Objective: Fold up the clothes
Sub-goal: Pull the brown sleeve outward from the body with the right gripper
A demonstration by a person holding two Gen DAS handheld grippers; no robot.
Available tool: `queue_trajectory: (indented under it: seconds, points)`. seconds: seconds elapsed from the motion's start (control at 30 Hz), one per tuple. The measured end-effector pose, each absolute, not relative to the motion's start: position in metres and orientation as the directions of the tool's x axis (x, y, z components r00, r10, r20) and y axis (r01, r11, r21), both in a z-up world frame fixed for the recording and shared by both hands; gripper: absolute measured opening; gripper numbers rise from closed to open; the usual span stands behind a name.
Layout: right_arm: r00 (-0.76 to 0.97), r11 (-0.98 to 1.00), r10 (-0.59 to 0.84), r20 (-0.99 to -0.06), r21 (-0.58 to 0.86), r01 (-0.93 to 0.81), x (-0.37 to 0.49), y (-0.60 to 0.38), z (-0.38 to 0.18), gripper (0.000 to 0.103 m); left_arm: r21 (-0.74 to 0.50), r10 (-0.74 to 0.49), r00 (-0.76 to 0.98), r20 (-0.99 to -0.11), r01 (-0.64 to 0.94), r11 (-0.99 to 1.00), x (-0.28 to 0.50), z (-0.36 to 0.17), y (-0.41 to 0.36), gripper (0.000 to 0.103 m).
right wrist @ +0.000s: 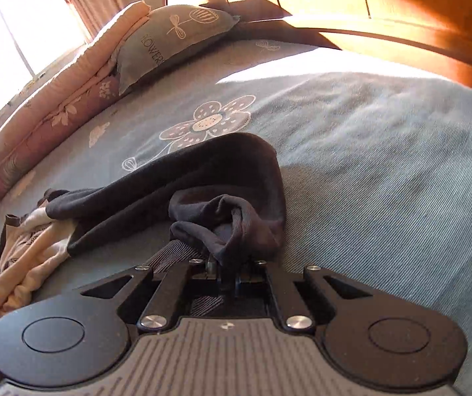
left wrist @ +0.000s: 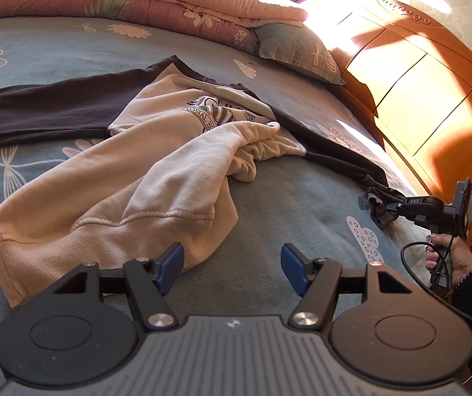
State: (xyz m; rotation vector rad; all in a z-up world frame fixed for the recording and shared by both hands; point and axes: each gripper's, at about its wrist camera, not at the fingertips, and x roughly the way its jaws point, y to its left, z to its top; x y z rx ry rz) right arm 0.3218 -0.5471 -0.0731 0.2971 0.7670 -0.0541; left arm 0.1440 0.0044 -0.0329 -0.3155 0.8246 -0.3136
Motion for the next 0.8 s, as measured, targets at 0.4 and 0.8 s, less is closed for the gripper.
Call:
queue_trajectory:
  seconds: [0.4, 0.8]
  points:
    - [0.684, 0.708, -0.489, -0.540, -0.705, -0.050, 0.322, -0.562, -0.058, 0.009, -0.384, -0.396, 0.639, -0.660, 0.166, 0.908, 0.145, -0.030, -0.001, 0.065]
    - [0.773, 0.520, -0.466, -0.430, -0.840, -0.154, 0.278, -0.532, -0.082, 0.009, -0.376, -0.397, 0.637, -0.660, 0.177, 0.910, 0.146, -0.028, -0.004, 0.065]
